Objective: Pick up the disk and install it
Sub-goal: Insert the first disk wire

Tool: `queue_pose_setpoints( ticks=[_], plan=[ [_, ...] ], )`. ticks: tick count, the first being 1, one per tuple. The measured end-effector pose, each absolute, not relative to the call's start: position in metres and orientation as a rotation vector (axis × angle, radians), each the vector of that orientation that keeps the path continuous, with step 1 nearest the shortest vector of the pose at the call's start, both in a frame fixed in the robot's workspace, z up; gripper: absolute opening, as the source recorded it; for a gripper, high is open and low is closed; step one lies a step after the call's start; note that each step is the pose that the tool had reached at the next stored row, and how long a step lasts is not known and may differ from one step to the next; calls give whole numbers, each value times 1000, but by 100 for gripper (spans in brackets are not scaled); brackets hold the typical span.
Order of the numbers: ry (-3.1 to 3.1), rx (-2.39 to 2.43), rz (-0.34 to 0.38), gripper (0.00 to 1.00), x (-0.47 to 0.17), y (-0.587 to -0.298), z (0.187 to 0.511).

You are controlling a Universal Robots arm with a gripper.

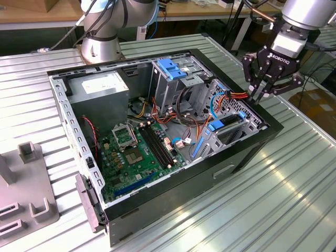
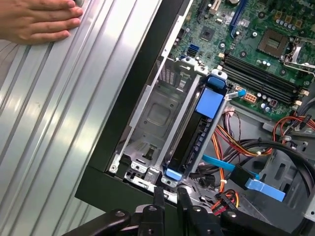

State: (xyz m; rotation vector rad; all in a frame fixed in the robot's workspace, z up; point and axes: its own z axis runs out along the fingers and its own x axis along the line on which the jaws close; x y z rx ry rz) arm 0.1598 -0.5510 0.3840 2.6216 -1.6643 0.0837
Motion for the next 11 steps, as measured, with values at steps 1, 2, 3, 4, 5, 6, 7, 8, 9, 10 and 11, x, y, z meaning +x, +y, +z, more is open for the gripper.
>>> queue_pose_setpoints(
  ticks=[1,2,3,4,5,6,7,8,9,10,11],
  plan=[
    [-1641,2637,84,25,160,-551,384],
    [-1619,2651,85,25,160,-551,384],
    [-1604,2660,85,25,160,-551,384],
    [-1585,2672,85,25,160,-551,384],
    [-1557,2689,86,25,160,-551,384],
    [-1534,2703,86,25,160,-551,384],
    [-1498,2724,87,25,160,-551,384],
    [-1454,2749,88,25,161,-551,384],
    [-1436,2759,89,25,161,-551,384],
    [-1429,2763,90,25,161,-551,384],
    [-1425,2765,90,25,164,-551,384]
  ],
)
